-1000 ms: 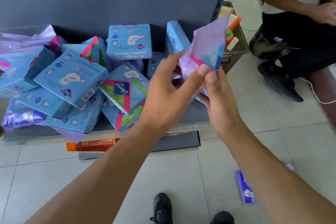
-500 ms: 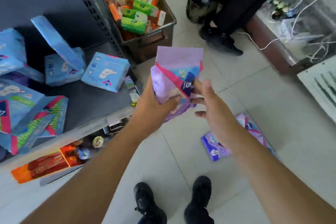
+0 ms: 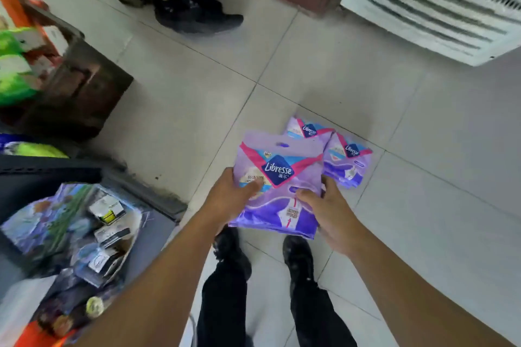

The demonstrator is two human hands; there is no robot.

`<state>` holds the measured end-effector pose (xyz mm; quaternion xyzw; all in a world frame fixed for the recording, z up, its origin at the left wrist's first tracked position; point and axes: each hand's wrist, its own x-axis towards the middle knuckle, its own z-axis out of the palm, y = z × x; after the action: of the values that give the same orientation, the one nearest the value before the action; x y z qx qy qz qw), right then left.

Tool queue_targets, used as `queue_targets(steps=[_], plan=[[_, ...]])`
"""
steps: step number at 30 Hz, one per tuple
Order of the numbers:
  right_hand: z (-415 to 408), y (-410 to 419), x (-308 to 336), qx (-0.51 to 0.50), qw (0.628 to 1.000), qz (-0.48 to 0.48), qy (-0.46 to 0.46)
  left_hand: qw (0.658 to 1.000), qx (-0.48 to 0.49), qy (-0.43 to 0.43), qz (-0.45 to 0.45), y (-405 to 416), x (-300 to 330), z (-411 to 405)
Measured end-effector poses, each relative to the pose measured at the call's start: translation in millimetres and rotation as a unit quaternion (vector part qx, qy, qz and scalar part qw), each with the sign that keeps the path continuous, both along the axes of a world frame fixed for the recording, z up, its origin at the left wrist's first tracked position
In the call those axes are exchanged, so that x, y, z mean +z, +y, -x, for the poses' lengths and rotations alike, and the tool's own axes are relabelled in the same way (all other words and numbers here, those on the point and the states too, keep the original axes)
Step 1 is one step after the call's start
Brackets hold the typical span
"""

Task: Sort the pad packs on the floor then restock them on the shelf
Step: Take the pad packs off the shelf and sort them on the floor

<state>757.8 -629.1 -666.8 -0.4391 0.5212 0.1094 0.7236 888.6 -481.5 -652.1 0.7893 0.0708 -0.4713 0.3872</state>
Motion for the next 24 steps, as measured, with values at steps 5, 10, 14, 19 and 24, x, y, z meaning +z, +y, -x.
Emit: queue_targets(steps=[5, 10, 14, 19, 24], plan=[[16, 4, -50, -0.015, 0.996, 0.033, 0.078, 0.995, -0.068, 0.053, -0.047, -22, -61, -5], [15, 4, -131, -0.010, 0.987, 0.074, 0.144, 0.979, -0.174, 0.053, -0.088, -29, -148, -22], [23, 11, -211, -0.027, 0.980, 0.073, 0.181, 0.971, -0.211, 0.021, -0.109, -39, -213, -19], [24, 3, -295, -0.029, 0.971, 0.113, 0.209, 0.961, -0.253, -0.020, -0.112, -54, -298, -14], [31, 4, -361, -0.022, 0.968, 0.128, 0.213, 0.953, -0.280, -0.045, -0.106, -55, -365, -10]])
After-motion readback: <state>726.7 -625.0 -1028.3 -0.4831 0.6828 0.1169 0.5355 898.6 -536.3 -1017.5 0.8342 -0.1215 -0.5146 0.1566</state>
